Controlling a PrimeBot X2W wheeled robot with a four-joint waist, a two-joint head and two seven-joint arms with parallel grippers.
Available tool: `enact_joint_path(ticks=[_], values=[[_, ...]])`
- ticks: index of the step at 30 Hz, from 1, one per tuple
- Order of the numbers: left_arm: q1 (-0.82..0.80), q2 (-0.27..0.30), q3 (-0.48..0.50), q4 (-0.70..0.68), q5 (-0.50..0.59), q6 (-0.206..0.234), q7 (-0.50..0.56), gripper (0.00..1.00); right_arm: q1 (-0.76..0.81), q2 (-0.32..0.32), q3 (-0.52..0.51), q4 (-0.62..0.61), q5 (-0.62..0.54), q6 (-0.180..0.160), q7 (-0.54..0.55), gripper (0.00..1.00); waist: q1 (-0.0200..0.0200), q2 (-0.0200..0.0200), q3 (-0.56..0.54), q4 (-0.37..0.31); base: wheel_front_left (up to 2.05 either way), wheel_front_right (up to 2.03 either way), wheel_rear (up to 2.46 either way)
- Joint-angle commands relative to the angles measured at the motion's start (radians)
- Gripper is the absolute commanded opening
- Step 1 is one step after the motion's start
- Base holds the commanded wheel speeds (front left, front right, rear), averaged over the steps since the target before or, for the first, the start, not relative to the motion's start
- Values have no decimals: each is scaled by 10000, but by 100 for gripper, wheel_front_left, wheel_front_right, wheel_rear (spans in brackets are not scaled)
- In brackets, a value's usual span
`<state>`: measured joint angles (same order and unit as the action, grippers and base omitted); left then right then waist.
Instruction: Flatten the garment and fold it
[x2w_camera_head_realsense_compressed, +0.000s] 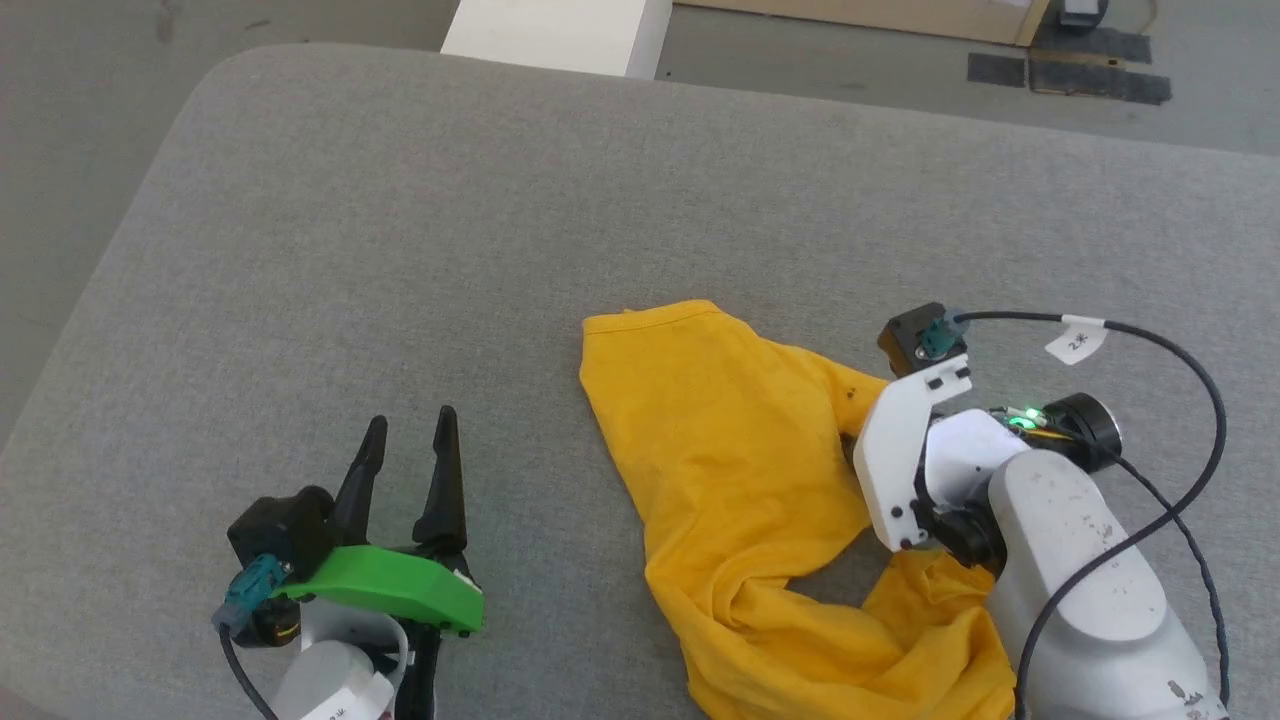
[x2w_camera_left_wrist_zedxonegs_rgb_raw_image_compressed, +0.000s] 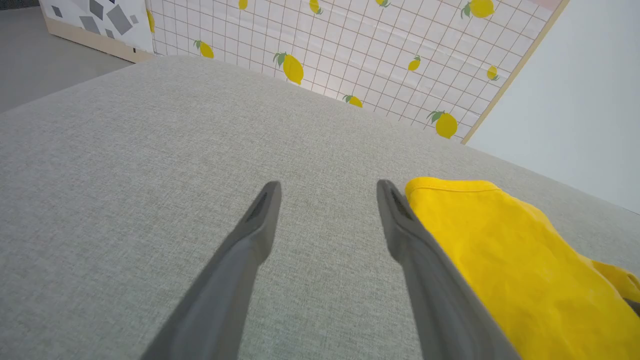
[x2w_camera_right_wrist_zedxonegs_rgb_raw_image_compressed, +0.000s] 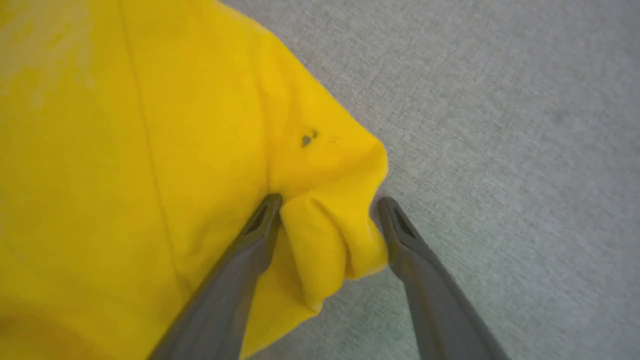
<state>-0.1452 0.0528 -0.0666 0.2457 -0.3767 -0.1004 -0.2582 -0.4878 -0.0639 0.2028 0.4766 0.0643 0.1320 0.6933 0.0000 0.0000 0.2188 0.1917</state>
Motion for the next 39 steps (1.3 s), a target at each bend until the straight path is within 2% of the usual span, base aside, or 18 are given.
enact_joint_path(ticks=[1,2,3,4,7,10,15,19,22,23,24,31,34,39], values=[[-111,-24,3,28,-102,2,-36,100,-35,-20,68,231,119,-13,-16,100,0,0,54,59,0,0,0],[-97,-24,15,46,-96,13,-36,100,-74,-58,150,260,225,-13,-112,23,0,0,25,10,0,0,0],[-96,-24,9,67,-92,13,-36,100,-118,-87,163,228,337,-13,-280,0,0,0,7,-28,0,0,0],[-96,-25,14,115,-33,3,-36,100,-269,-178,-85,12,834,-13,-851,0,0,0,-136,-223,0,0,0],[-95,-25,-29,159,13,-22,-36,100,-349,-375,-873,-624,1301,-13,-1574,0,0,0,-308,-407,0,0,0],[-81,-25,-78,192,21,-41,-36,100,-39,-778,-1954,-1359,1440,-13,-1872,0,0,0,-448,-551,0,0,0],[-28,-25,-125,217,33,-64,-36,100,1502,-1493,-4435,-2213,954,-13,-1342,0,0,0,-604,-743,0,0,0],[-15,-25,-138,260,45,-87,-36,100,2801,-1327,-6202,-2474,308,-13,-641,0,0,0,-608,-830,0,0,0],[-40,-25,-123,298,49,-104,-36,100,3272,-878,-6838,-2427,111,-13,-262,0,0,0,-556,-901,0,0,0],[-55,-25,-122,321,53,-110,-36,100,3260,-711,-6962,-2520,150,-13,-449,5,0,0,-539,-928,0,0,0],[-58,-22,-103,334,54,-112,-36,100,3255,-629,-6938,-2610,120,-13,-625,100,0,0,-544,-970,0,0,0],[-572,-17,-353,557,-310,-173,338,100,2849,-24,-7322,-3891,1096,-13,-3403,100,0,0,-703,-1194,0,0,0],[-1415,-20,-679,740,-668,-179,1208,100,2968,91,-7471,-4276,1245,-13,-4184,100,0,0,-701,-1321,0,0,0],[-3691,-23,-1886,1624,-1413,122,3712,100,3162,131,-6997,-4502,1341,-13,-4657,100,0,0,-381,-1774,0,0,0]])
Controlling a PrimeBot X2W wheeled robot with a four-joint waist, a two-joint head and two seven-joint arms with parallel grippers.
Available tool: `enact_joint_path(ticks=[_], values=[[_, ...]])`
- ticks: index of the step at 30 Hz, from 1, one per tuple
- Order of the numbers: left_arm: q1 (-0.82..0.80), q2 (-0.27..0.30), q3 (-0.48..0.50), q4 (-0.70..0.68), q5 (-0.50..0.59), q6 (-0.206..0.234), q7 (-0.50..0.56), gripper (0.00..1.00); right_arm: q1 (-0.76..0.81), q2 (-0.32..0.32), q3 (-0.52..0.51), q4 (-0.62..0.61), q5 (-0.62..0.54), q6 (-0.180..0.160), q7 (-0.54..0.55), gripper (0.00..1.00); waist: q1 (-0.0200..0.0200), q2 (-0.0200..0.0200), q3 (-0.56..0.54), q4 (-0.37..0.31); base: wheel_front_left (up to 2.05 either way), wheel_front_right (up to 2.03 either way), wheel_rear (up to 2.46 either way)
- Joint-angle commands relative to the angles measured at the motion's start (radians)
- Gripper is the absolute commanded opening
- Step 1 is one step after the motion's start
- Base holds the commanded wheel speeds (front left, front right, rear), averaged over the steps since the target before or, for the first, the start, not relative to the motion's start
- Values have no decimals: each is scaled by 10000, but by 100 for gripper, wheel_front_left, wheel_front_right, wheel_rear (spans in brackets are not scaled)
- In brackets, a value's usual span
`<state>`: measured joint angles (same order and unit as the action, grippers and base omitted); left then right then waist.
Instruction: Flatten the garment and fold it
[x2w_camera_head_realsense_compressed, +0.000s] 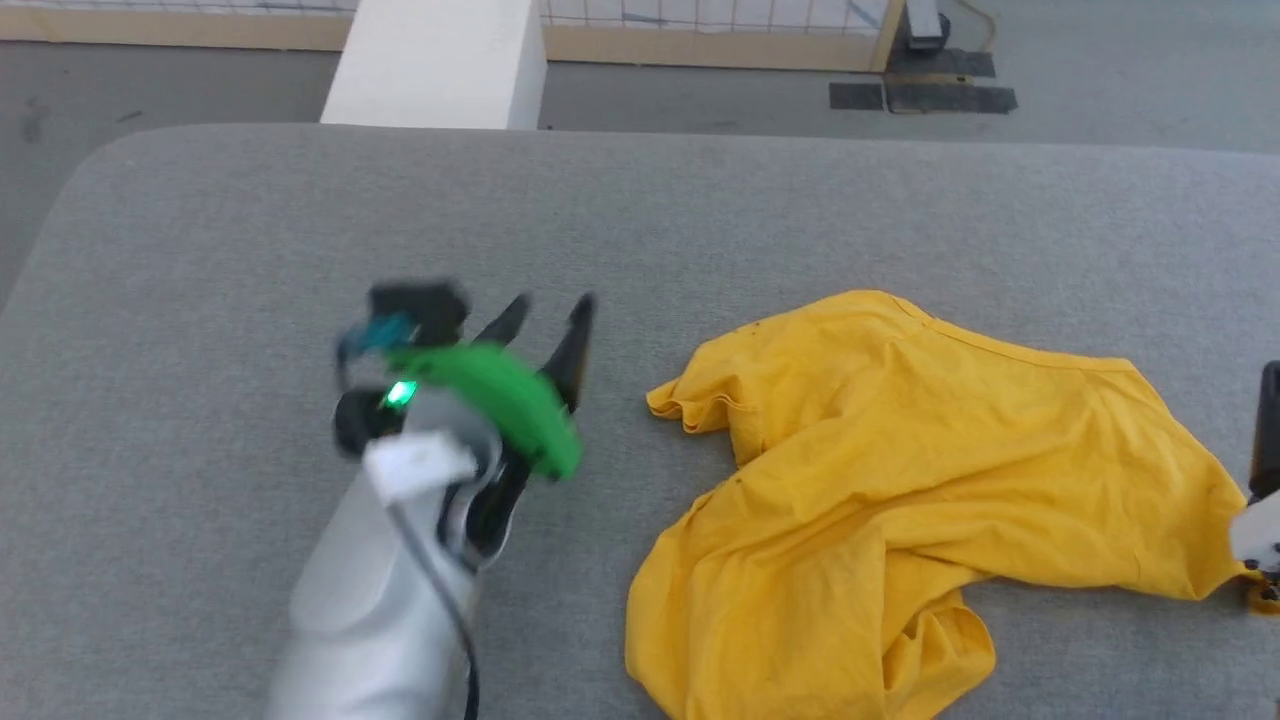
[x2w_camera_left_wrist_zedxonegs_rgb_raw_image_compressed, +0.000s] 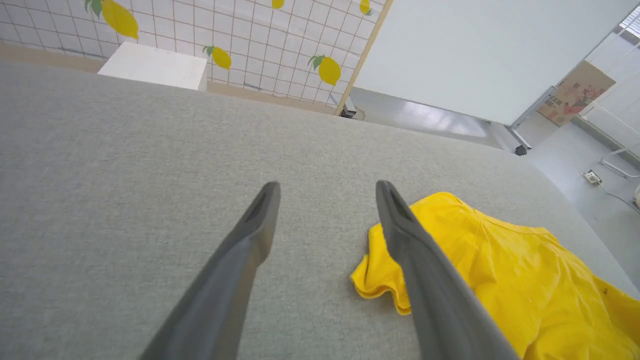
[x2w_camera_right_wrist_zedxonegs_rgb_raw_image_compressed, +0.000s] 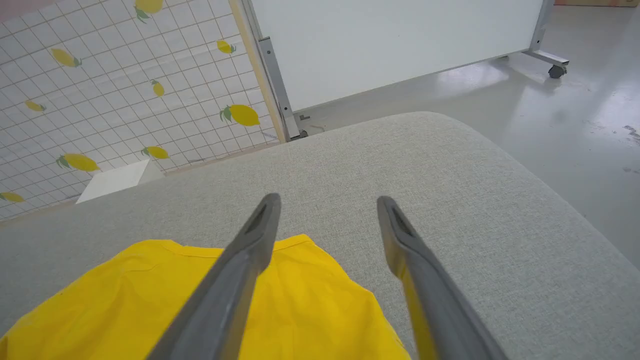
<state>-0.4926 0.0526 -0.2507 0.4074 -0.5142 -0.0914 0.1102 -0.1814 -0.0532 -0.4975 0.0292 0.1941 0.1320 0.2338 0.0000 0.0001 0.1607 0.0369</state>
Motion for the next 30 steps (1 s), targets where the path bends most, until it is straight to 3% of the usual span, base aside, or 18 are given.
enact_joint_path(ticks=[1,5,9,12,17,18,19,22,27,30], values=[[-602,-21,-294,257,-273,153,557,100,98,25,104,-18,78,-13,-104,100,0,-1,267,-342,0,0,0],[-2232,-22,-1779,1791,-46,855,3734,100,9,27,432,79,306,-13,-223,100,0,-1,607,-870,0,0,0],[-3141,-13,-2722,2742,539,1283,5549,100,-44,28,588,180,372,-13,-293,100,0,-1,922,-1289,0,0,0],[-3354,52,-3225,3275,879,1295,6433,100,-49,28,551,260,428,-13,-389,100,0,-1,1062,-1450,0,0,0],[-3166,62,-3664,3679,854,881,7084,100,-55,29,411,324,410,-13,-528,100,0,-1,1187,-1451,0,0,0],[-3104,53,-3633,3662,738,807,7013,54,-60,29,387,330,385,-13,-546,100,0,-1,1191,-1419,0,0,0],[-3069,46,-3681,3633,723,734,6880,1,-73,29,366,344,364,-13,-562,100,0,-1,1185,-1360,0,0,0],[-3007,22,-3290,3397,231,678,6212,0,-99,29,399,394,362,-13,-582,100,0,-1,1097,-1139,0,0,0],[-3099,4,-1491,2360,-1248,1055,4117,0,-6,29,406,451,233,-13,-517,100,0,-1,678,-523,0,0,0],[-2871,356,-564,1731,-1671,1361,3245,0,66,29,469,446,156,-13,-438,100,0,-1,385,-170,0,0,0]])
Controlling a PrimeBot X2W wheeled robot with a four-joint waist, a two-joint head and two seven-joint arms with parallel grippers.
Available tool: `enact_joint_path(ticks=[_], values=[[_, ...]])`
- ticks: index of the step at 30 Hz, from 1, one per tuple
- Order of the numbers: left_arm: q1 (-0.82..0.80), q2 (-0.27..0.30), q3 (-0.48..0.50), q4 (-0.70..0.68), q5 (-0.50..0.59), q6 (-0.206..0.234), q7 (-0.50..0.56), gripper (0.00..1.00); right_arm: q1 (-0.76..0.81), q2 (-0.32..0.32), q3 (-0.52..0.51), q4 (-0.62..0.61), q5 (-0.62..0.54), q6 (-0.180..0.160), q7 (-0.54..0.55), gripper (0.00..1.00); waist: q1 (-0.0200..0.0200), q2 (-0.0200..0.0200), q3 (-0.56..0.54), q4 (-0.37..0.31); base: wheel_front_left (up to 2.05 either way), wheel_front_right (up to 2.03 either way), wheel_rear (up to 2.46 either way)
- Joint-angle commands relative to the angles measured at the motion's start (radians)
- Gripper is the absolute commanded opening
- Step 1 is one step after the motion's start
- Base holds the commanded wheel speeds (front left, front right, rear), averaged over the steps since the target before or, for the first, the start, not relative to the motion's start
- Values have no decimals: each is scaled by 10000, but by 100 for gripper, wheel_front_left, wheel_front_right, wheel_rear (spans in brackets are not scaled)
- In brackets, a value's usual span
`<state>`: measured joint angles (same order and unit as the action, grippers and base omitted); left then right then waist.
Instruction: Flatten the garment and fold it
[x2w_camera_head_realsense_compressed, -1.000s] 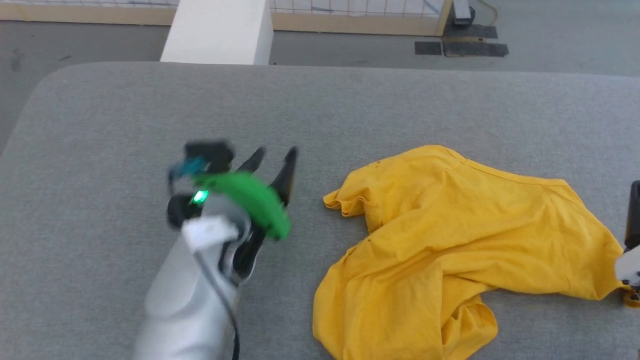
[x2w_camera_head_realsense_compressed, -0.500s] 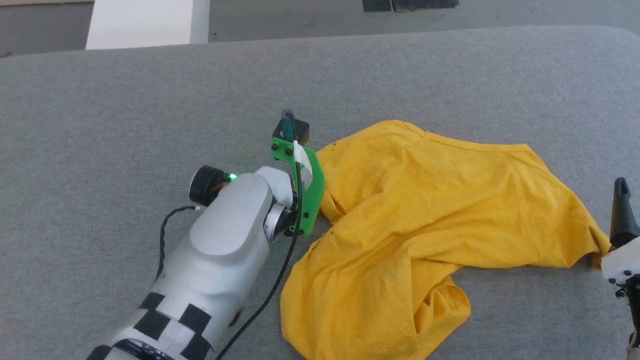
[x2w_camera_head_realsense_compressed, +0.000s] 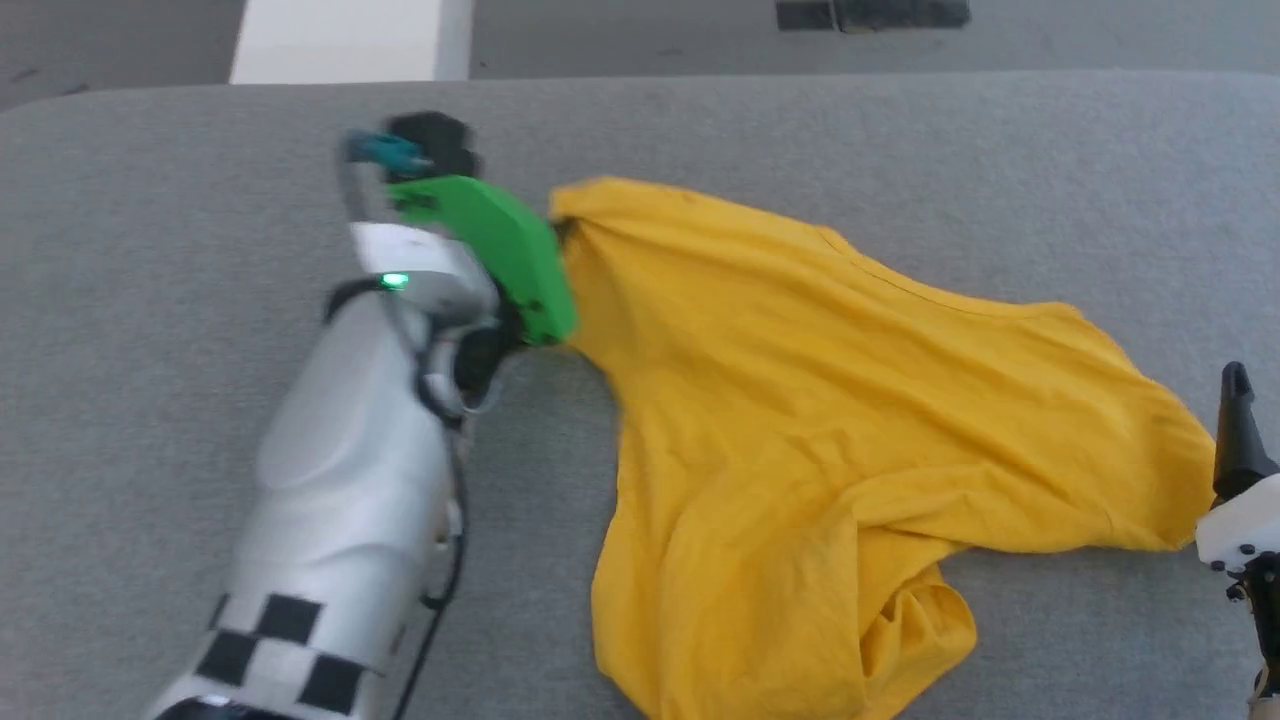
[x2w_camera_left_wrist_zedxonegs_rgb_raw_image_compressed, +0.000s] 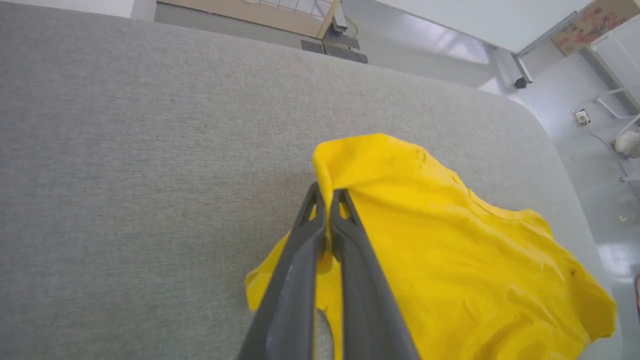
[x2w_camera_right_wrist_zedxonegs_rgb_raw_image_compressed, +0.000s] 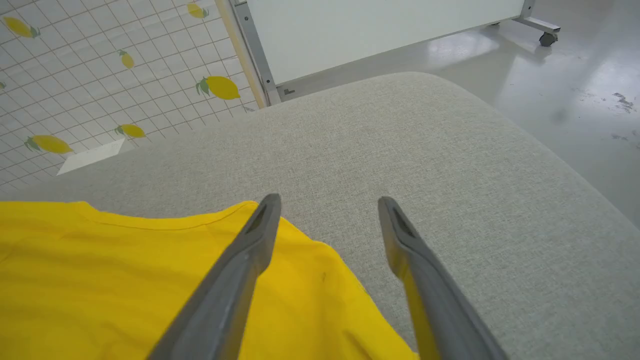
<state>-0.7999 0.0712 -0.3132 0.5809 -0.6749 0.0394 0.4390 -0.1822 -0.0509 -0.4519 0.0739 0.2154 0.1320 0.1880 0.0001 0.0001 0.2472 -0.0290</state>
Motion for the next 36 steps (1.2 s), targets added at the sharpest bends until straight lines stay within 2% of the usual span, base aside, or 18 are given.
enact_joint_path(ticks=[1,3,7,9,12,14,17,21,24,26,30,36], values=[[464,361,402,-265,-227,199,-245,0,104,6,47,11,-83,-13,63,100,-1,-1,-593,603,0,0,0],[1130,818,848,-658,-331,563,-390,0,175,6,82,5,-103,-13,119,100,-1,-1,-771,822,0,0,0],[2919,1357,1788,-1226,-859,1287,-375,0,309,6,185,-65,-119,-13,238,100,-1,-1,-965,1160,0,0,0],[3730,1408,2001,-1353,-1082,1531,-192,0,363,6,208,-125,-132,-13,302,100,-1,-1,-983,1312,0,0,0],[4471,1261,2058,-1504,-1370,1622,71,3,412,6,244,-200,-190,-13,397,100,-1,-1,-998,1463,0,0,0],[4701,1143,2181,-1753,-1542,1557,-78,100,420,6,376,-229,-219,-13,489,100,-1,-1,-1007,1506,0,0,0],[4908,1189,2343,-2380,-1400,1270,-956,100,354,6,707,-237,-315,-13,749,100,-1,-1,-1032,1518,0,0,0],[5271,1626,2392,-3401,-328,677,-3298,100,-153,-196,1313,-121,-796,-13,1677,100,-1,-1,-848,1478,0,0,0],[5577,1919,2082,-3846,701,281,-4937,100,-906,-786,2036,208,-1108,-13,2821,100,-1,-1,-557,1516,0,0,0],[5711,1934,1909,-3938,1074,136,-5637,100,-1440,-1229,2482,535,-1330,-13,3719,100,-1,-1,-358,1593,0,0,0],[5663,1811,1703,-4066,1551,87,-6488,100,-2462,-2120,3483,1150,-1692,-13,5484,100,-1,-1,104,1810,0,0,0],[5398,1489,1603,-4105,1750,93,-6814,100,-3474,-3021,4771,1774,-1619,-13,6928,100,-1,-1,681,2076,0,0,0]])
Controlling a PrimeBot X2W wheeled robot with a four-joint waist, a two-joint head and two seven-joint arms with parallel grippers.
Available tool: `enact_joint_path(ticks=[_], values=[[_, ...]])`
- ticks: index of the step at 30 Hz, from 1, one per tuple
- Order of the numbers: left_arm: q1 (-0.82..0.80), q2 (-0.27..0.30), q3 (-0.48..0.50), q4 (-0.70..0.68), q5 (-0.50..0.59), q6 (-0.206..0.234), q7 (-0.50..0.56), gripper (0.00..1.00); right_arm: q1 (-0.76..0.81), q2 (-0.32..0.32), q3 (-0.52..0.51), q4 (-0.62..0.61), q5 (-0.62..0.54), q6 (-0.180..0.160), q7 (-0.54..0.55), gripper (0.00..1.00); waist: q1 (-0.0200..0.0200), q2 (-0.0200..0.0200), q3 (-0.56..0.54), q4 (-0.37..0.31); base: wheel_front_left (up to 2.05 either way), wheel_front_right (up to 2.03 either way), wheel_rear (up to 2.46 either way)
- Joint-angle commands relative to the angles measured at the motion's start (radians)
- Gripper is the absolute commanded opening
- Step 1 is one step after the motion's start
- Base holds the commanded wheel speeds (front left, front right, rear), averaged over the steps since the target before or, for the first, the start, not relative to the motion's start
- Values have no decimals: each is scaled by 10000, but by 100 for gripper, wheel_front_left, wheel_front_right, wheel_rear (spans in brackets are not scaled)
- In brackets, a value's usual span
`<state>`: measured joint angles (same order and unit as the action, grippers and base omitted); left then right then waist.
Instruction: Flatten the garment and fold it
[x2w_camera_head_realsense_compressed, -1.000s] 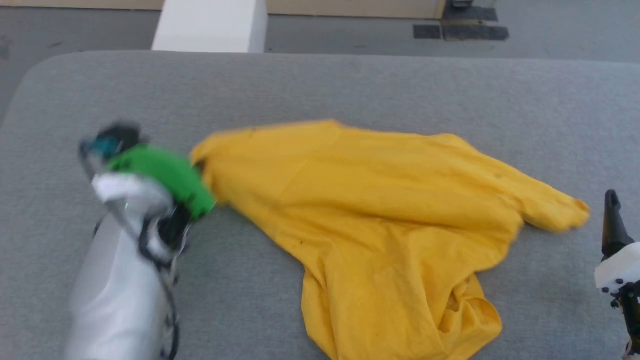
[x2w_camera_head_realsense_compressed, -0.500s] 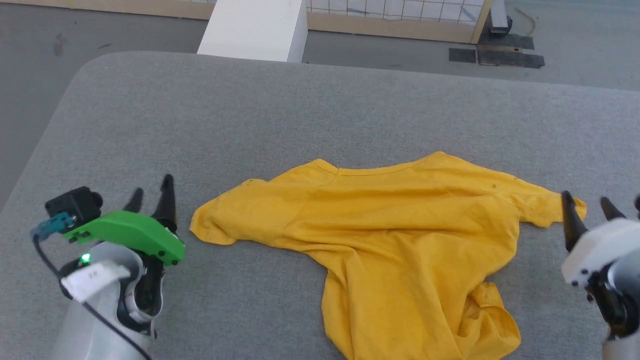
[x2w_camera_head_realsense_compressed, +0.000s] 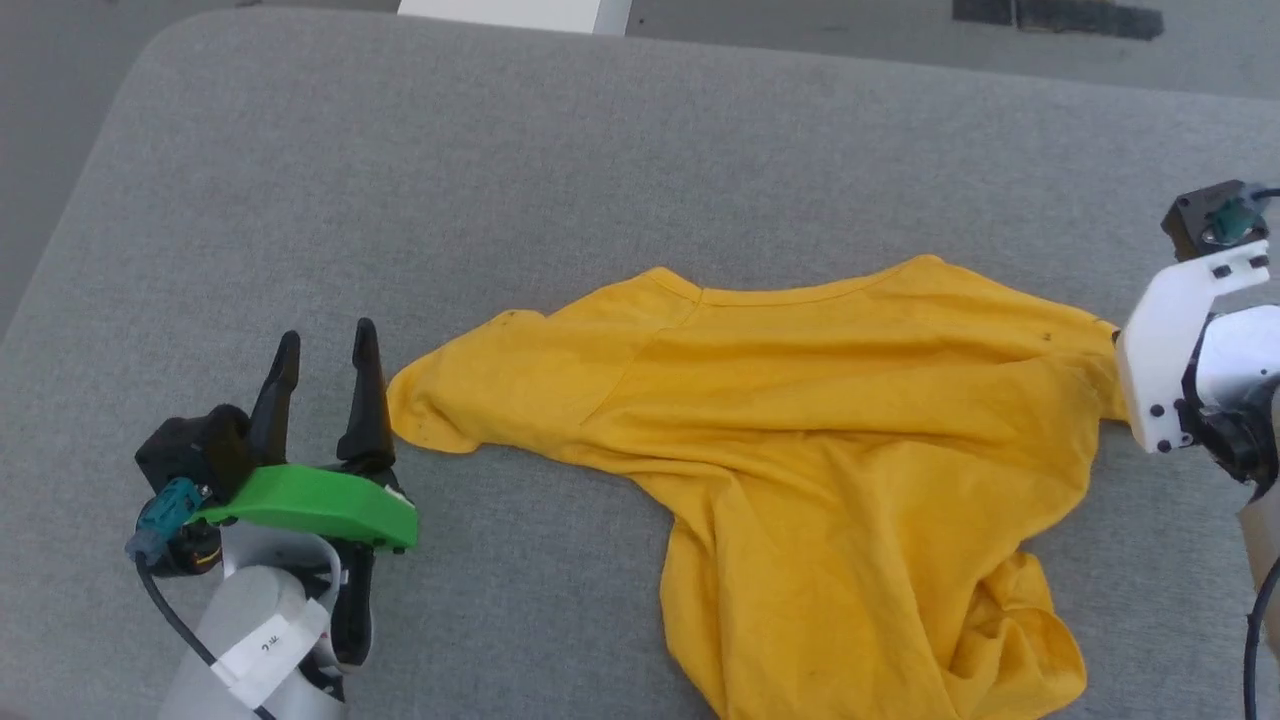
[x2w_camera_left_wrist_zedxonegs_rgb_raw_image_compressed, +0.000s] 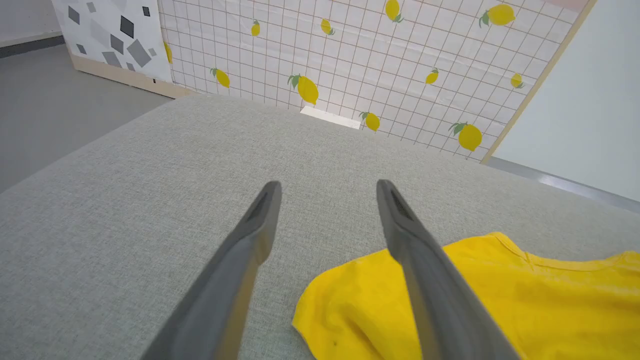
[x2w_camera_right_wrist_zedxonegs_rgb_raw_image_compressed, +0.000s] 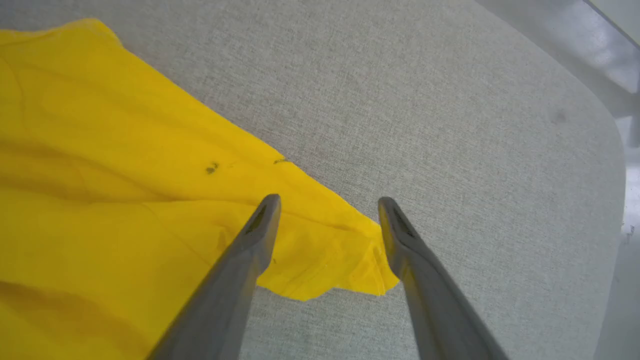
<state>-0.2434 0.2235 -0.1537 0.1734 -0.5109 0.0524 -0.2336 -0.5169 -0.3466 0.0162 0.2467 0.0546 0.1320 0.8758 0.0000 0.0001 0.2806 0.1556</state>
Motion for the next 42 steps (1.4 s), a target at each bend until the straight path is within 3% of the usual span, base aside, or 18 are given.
enact_joint_path(ticks=[1,11,12,13,14,18,21,25,28,34,42], values=[[-198,-74,9,-7,105,-28,-101,100,-218,-208,327,116,-21,-13,176,100,0,-1,411,251,0,0,0],[-399,-217,59,75,236,-41,-224,100,-588,-1113,2479,731,991,-13,1738,100,0,-1,804,308,0,0,0],[-398,-217,63,95,238,-43,-227,100,-595,-1140,2502,742,1148,-13,1882,49,0,-1,804,298,0,0,0],[-403,-220,77,111,235,-43,-231,100,-627,-1153,2488,688,1301,-13,1919,10,0,-1,804,281,0,0,0],[-408,-221,81,128,232,-48,-234,100,-654,-1158,2458,643,1387,-13,1928,0,0,-1,798,267,0,0,0],[-536,-178,20,165,108,-194,-53,100,-742,-1053,2065,373,1664,-13,1795,0,0,-1,703,190,0,0,0],[-989,84,-52,33,-131,-453,733,100,-804,-959,1736,31,1704,-13,1407,0,0,-1,617,157,0,0,0],[-2103,739,-92,-209,-630,-870,2541,100,-825,-828,1397,-372,1741,-13,1116,0,0,-1,576,76,0,0,0],[-2906,1022,-226,-242,-1375,-1050,4519,100,-836,-707,1188,-643,1820,-13,1047,0,0,-1,590,-42,0,0,0],[-3892,1407,-916,251,-2425,-585,8887,100,-891,-646,1155,-1160,1836,-13,1005,0,0,-1,767,-288,0,0,0],[-4374,1677,-1903,1123,-2220,23,11471,100,-1012,-521,1427,-1551,1915,-13,1001,0,0,-1,1152,-686,0,0,0]])
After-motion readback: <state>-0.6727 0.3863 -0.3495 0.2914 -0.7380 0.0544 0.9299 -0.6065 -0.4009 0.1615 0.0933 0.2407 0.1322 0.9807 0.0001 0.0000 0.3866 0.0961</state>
